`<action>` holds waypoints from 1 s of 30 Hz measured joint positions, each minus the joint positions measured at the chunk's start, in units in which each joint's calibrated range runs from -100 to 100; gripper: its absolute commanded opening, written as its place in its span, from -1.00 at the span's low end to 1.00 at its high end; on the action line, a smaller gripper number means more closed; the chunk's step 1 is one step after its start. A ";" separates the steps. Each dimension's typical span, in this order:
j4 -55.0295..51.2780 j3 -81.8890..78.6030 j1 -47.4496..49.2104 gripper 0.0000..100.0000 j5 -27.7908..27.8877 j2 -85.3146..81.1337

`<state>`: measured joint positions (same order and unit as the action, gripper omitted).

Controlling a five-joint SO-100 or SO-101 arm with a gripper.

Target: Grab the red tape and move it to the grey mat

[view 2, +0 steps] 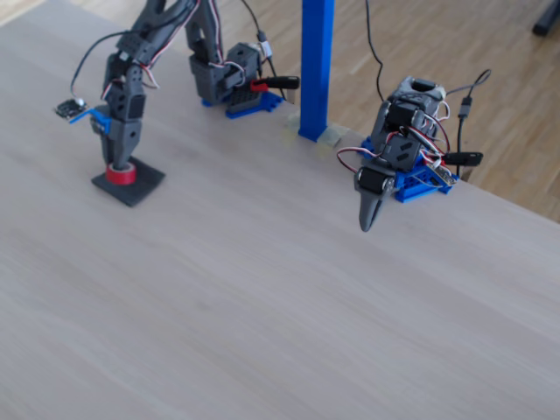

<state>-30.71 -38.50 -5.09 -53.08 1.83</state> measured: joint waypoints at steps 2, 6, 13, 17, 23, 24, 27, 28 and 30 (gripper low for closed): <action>0.75 0.00 0.00 -0.94 0.00 1.25; 1.42 0.09 0.00 -0.94 -0.16 3.41; 2.01 0.09 0.08 -0.73 -0.16 4.25; 2.01 0.09 0.17 -0.73 -0.16 4.25; 2.01 0.00 1.08 -0.73 -0.16 2.91; 1.92 -0.09 1.57 -0.73 -0.16 2.16; 1.92 -0.45 2.32 -0.73 0.00 -0.17; 1.92 -1.16 2.23 -0.73 -0.31 -1.25; 1.92 -2.69 2.81 -0.73 -0.31 -3.58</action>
<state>-28.79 -41.18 -2.28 -53.39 -1.75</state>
